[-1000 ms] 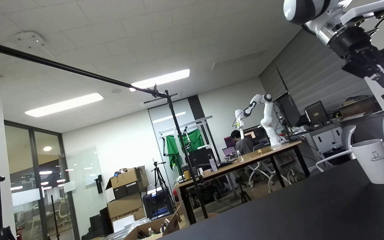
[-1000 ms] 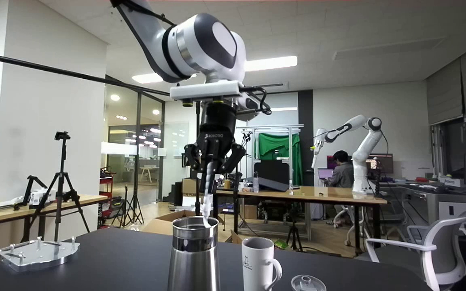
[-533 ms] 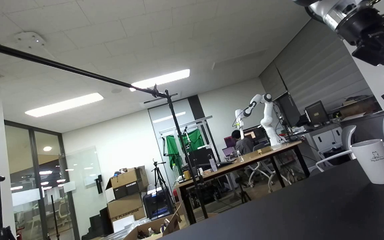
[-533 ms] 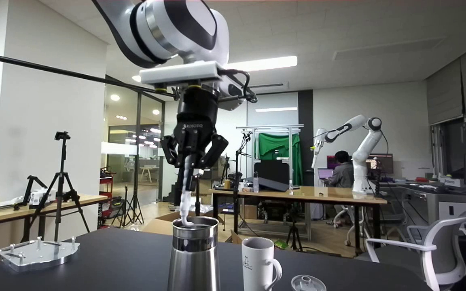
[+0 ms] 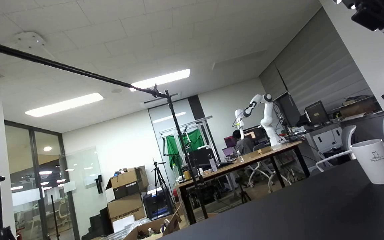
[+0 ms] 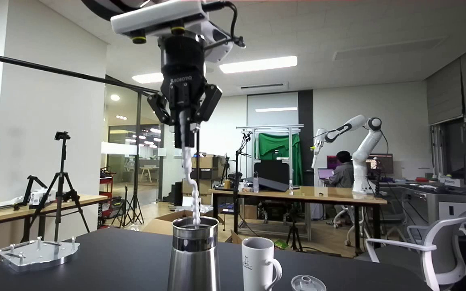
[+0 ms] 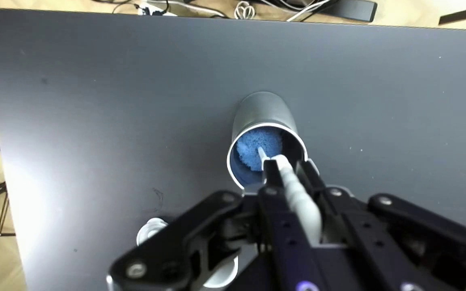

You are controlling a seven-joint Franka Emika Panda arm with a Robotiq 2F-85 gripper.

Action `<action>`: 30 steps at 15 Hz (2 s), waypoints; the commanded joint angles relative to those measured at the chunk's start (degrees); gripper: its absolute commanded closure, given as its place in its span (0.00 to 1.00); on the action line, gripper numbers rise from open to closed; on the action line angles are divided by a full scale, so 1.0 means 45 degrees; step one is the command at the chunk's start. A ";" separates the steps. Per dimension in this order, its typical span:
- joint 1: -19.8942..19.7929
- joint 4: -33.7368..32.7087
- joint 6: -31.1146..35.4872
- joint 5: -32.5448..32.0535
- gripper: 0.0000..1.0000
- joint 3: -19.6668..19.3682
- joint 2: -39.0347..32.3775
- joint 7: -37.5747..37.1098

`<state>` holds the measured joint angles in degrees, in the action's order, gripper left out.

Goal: Move the brush inside the silver flask up and down

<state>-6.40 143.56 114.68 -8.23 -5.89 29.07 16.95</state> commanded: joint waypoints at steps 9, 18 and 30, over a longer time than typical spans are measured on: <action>0.0349 0.0299 0.0312 0.0118 0.96 -0.0797 -0.0792 0.0932; 0.0316 0.0332 0.0889 0.0218 0.96 -0.0718 -0.2249 0.1027; 0.0496 -0.1431 -0.1277 0.0445 0.96 -0.1018 -0.0879 0.1701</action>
<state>-4.70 137.71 109.33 -7.71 -8.83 26.61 24.04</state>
